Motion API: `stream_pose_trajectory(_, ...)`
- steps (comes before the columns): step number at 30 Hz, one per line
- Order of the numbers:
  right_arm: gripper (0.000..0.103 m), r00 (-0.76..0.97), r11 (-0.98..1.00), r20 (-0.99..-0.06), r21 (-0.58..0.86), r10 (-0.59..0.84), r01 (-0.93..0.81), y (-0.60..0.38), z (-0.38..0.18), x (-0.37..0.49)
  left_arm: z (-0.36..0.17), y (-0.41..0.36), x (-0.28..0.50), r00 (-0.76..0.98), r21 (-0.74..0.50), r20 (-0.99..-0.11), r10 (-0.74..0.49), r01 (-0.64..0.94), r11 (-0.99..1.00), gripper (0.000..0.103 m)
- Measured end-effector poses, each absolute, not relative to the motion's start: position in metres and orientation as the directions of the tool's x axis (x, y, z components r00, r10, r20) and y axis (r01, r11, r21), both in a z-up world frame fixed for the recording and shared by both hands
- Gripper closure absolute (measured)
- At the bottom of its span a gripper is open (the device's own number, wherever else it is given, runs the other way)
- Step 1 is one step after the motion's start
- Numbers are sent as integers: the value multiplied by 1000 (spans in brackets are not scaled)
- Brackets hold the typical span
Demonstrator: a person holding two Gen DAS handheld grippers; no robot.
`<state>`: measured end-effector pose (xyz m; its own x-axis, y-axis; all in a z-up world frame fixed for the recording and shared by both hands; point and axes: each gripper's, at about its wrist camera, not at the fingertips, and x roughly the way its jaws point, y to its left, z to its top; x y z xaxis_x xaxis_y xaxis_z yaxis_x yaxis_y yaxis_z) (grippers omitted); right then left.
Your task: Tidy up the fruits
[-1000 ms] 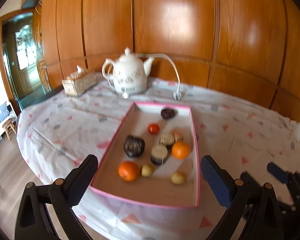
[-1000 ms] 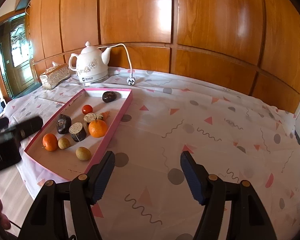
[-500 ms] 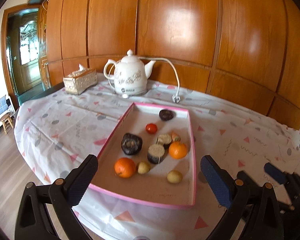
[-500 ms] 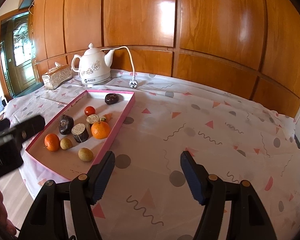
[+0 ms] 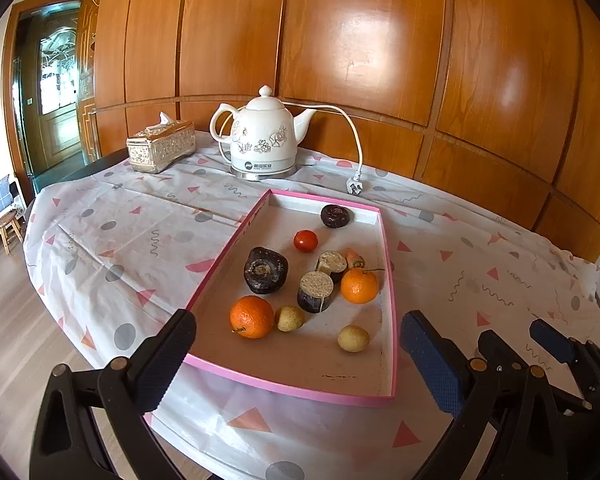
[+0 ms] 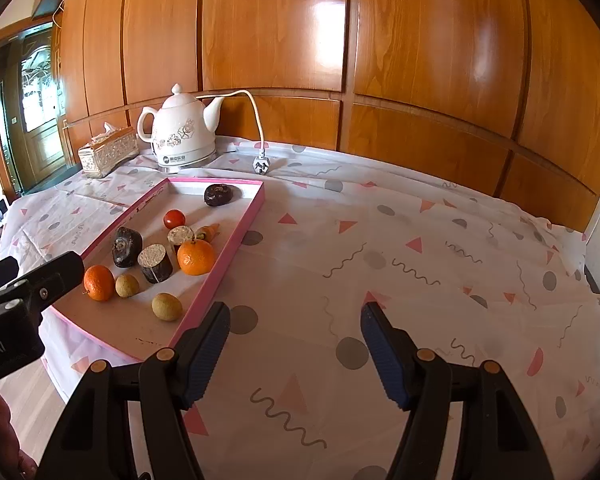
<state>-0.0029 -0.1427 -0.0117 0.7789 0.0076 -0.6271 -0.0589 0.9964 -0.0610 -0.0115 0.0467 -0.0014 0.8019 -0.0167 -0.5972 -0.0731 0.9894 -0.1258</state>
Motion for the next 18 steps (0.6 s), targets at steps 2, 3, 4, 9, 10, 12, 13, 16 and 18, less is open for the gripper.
stream_pose_trajectory(2,34,777,996,-630,-60,9,-60,-142,-13,-2,-1,47,-11,801,-132,-599,-22,-71,989,0)
stream_pose_trajectory(3,34,776,996,-630,-61,9,-61,-142,-13,-2,-1,48,-11,799,-134,-601,-24,-71,988,0)
stream_pose_trajectory(4,34,775,996,-632,-62,10,-63,-142,-13,-2,-1,48,-11,798,-136,-602,-25,-72,988,0)
stream_pose_trajectory(9,34,775,996,-631,-61,11,-64,-141,-13,-2,-1,48,-10,796,-140,-605,-27,-74,987,0)
stream_pose_trajectory(10,34,775,996,-632,-62,11,-64,-141,-14,-2,-2,48,-9,794,-142,-607,-28,-74,987,0)
stream_pose_trajectory(12,34,774,996,-632,-61,12,-65,-141,-14,-2,-3,48,-9,792,-143,-610,-28,-75,987,0)
stream_pose_trajectory(13,34,774,996,-633,-62,11,-65,-141,-14,-1,-3,48,-9,791,-144,-611,-29,-75,987,0)
stream_pose_trajectory(16,34,772,996,-635,-65,11,-68,-140,-14,-1,-3,49,-9,791,-147,-612,-30,-77,986,0)
stream_pose_trajectory(18,34,773,995,-634,-66,12,-69,-139,-14,-1,-4,50,-8,789,-150,-614,-29,-80,986,0)
